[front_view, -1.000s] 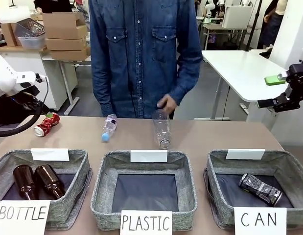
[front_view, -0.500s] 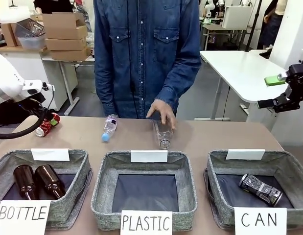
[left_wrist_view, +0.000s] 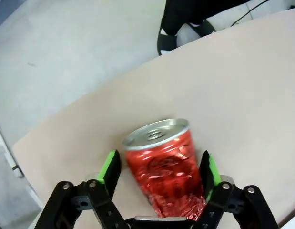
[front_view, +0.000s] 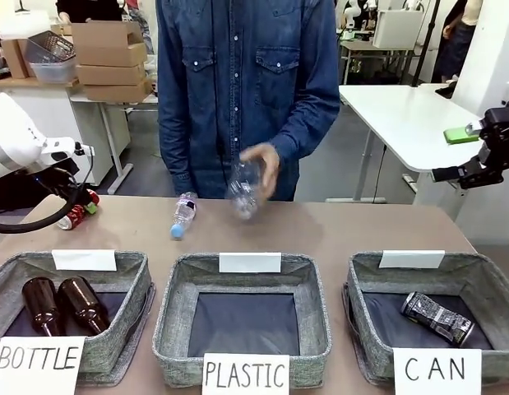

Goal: Sort the can waste into the basket.
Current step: Pick up the can waste from the table and place it in the right Fabric basket.

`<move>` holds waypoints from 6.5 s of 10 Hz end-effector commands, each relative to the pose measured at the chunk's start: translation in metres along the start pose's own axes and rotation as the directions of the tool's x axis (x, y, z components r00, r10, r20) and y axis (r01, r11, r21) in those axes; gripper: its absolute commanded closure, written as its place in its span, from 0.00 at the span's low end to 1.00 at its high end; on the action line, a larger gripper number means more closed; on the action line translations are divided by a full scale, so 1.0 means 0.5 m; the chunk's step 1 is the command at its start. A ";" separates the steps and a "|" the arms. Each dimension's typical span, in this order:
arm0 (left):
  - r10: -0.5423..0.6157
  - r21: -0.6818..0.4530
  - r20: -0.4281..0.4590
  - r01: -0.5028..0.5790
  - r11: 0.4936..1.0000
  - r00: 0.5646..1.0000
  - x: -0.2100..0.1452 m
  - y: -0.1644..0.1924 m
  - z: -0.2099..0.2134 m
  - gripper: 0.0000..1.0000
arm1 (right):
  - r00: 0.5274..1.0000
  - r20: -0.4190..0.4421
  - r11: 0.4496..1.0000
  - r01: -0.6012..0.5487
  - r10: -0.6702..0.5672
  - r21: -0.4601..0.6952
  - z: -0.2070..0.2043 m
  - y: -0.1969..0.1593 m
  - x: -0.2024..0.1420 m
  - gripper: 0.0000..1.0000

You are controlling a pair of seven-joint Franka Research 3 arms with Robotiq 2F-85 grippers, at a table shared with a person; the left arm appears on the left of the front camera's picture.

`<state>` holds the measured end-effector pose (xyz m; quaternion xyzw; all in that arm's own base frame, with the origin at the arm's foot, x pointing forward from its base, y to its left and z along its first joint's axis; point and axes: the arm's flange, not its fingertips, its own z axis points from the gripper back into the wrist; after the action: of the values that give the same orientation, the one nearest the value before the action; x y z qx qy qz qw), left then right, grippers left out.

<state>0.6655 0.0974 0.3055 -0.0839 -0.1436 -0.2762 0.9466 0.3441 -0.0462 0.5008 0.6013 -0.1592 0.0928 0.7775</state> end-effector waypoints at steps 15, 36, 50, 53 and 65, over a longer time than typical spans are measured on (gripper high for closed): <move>-0.192 -0.498 0.217 0.278 0.821 0.957 -0.248 -0.280 0.512 1.00 | 1.000 -0.013 1.000 -0.019 0.019 -0.002 0.003 0.001 -0.002 0.00; -0.956 -0.394 0.008 0.879 0.267 0.294 0.248 -1.370 0.500 0.57 | 0.986 0.109 0.946 0.149 -0.122 -0.289 0.227 -0.002 -0.088 0.00; -0.652 -0.395 0.062 0.619 0.679 0.755 0.155 -1.686 0.227 0.57 | 0.986 0.109 0.946 0.149 -0.122 -0.289 0.227 -0.002 -0.088 0.00; -0.657 -0.199 0.102 0.662 0.722 0.747 0.155 -1.691 0.198 0.57 | 0.986 0.109 0.946 0.149 -0.122 -0.289 0.227 -0.002 -0.088 0.00; -0.692 -0.193 0.213 0.724 0.662 0.690 0.180 -1.693 0.165 0.00 | 0.986 0.109 0.946 0.149 -0.122 -0.289 0.227 -0.002 -0.088 0.00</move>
<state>0.2584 -0.6379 0.4818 -0.1698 -0.1756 -0.6309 0.7364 0.2847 -0.1541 0.5065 0.4890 -0.1598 -0.0035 0.8575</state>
